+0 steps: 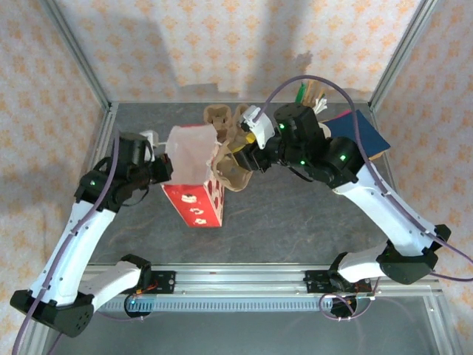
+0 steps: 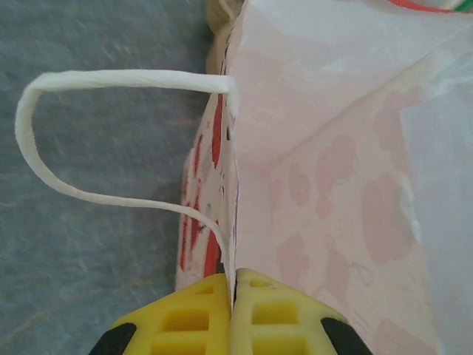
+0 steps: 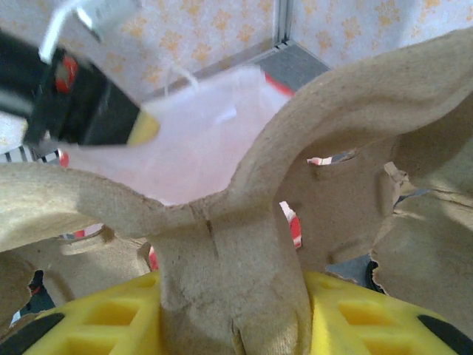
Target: Pack the takeout coffee
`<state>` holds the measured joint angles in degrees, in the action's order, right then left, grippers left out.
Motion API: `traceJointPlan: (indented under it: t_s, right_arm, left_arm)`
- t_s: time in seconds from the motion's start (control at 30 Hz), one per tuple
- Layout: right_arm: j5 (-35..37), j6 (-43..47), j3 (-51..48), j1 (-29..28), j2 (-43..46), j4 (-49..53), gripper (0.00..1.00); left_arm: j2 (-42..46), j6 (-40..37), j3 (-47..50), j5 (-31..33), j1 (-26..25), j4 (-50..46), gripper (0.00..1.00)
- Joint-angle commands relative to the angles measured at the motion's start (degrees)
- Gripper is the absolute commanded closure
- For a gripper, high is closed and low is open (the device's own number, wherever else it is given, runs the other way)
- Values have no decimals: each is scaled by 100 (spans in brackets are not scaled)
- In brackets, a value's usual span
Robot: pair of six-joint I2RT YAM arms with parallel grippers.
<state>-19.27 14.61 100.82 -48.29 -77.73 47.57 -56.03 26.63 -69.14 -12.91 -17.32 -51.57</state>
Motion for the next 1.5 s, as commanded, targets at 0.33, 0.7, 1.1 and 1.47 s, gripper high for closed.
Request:
traceJointPlan:
  t_s: [0.33, 0.7, 1.1, 1.47]
  right_arm:
    - [-823, 170, 961, 86, -564, 325, 58]
    - [-1648, 484, 827, 162, -1376, 307, 58]
    - [-1934, 224, -220, 165, -1502, -164, 58]
    - [-1296, -277, -68, 207, -1815, 110, 57]
  left_arm:
    - [298, 354, 927, -276, -827, 1104, 100]
    - [250, -93, 936, -538, -832, 1332, 100]
    - [225, -246, 979, -574, -833, 1486, 100]
    - [68, -572, 914, -725, -839, 1366, 100]
